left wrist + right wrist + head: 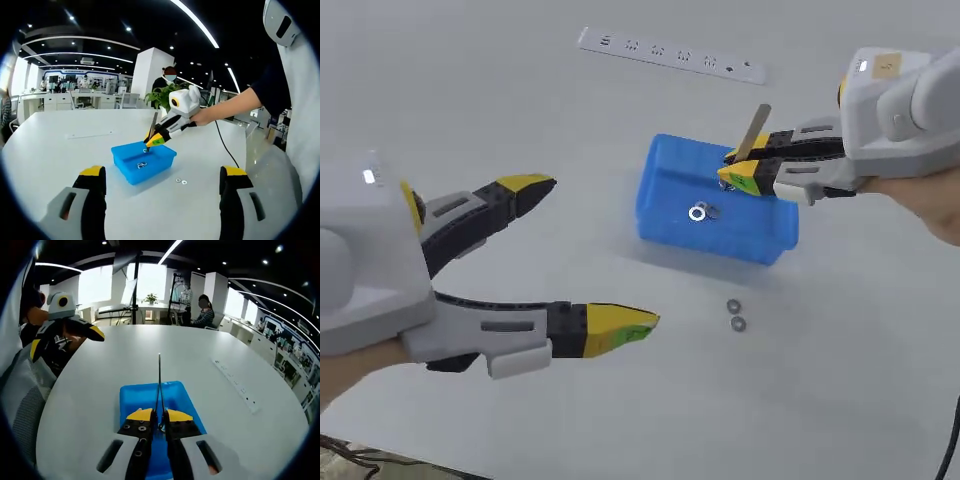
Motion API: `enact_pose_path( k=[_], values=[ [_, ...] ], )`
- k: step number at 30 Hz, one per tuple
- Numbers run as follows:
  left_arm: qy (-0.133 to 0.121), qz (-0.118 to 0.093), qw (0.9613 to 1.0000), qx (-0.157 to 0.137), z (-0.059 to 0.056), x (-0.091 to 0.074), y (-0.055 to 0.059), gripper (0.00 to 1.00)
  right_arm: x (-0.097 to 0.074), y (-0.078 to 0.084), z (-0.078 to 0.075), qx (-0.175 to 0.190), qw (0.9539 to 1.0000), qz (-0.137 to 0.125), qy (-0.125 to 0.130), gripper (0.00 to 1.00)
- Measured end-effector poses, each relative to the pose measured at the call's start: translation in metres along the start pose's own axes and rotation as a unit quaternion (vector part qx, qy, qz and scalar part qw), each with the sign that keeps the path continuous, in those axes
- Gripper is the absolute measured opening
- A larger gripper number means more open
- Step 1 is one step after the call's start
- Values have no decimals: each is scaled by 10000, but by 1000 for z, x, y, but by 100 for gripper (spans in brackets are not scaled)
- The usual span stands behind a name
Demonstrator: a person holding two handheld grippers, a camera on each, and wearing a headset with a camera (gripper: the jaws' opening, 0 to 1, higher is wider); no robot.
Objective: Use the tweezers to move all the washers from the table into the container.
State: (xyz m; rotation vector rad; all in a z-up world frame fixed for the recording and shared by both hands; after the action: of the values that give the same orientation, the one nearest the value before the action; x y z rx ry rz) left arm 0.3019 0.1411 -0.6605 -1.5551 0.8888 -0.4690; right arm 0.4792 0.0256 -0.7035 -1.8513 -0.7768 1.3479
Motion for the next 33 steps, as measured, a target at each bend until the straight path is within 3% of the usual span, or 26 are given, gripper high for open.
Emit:
enact_pose_path(
  k=[8,17,29,33],
  values=[
    [50,39,10000,18,0,3,-2,100,15,14,10,-71,9997,159,-152,9],
    [-14,110,9999,28,2,-1,-2,100,22,18,14,-119,9995,199,-214,10],
    [-33,247,9997,6,1,-4,3,99,20,17,15,-102,9996,213,-165,10],
    [-8,192,9998,4,2,-1,0,99,16,12,13,-61,9998,154,-119,10]
  ],
)
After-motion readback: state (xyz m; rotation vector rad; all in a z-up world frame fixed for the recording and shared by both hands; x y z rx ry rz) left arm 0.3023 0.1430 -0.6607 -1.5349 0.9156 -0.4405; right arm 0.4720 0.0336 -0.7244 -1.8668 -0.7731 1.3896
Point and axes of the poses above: the centre of the closed fingertips' face, and the gripper's own axes: x roughly forward along the fingers, z roughly to its left, y roughly out of its underside, the point moved 5 cm from there along -x, roughly backward along the fingers, and after that the axes turned 11 degrees about y, right-handed, at the moved point
